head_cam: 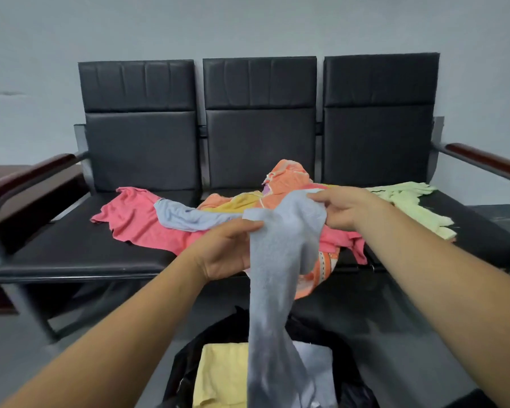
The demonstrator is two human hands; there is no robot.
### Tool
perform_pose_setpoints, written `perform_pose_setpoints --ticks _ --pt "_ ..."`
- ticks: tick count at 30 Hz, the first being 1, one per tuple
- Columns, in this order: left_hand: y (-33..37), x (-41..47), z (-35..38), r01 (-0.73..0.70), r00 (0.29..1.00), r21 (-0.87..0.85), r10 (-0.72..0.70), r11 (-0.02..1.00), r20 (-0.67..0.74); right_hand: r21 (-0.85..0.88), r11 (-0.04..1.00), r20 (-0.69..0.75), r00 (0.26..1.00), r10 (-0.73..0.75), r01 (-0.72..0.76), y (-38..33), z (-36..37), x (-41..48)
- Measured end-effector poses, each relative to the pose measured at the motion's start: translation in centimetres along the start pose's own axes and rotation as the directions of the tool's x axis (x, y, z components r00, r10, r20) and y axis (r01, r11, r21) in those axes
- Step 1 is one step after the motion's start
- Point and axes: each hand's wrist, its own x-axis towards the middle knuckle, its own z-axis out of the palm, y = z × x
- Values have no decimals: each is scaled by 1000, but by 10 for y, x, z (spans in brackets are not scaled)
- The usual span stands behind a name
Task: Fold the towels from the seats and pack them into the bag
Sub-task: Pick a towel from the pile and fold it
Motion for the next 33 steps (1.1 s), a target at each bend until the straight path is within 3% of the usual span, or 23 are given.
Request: perform_pose_setpoints --ticks 5,9,12,16,19,21,25,27,30,33 --pt "4 23 -5 -151 986 -252 128 956 -102 116 993 222 975 -18 -8 42 -1 0" --pt "-2 39 -22 -178 977 -324 129 929 -169 30 999 358 933 31 -44 79 -2 -2" --pt "-8 47 -36 -125 972 -240 70 963 -226 -107 994 317 948 19 15 79 8 4" --pt "-12 51 -48 49 985 45 -40 998 -169 113 988 211 969 -126 104 64 17 23" --pt "-18 49 -47 176 979 279 -139 944 -146 206 972 132 981 -140 111 51 13 28" --pt "-23 46 -48 197 980 334 -171 922 -104 207 974 99 988 -120 97 46 5 34" --pt "-18 44 -44 80 985 121 -60 989 -159 60 995 67 995 -80 76 51 -12 43" --pt "-14 44 -39 15 981 -13 -18 1000 -193 27 999 197 979 -45 41 58 -14 41" --pt "-12 43 -39 -71 956 -187 13 980 -295 52 998 442 897 4 -29 71 -13 35" --pt "-7 38 -42 -94 955 -240 20 966 -295 -31 999 424 906 -3 18 77 -7 32"
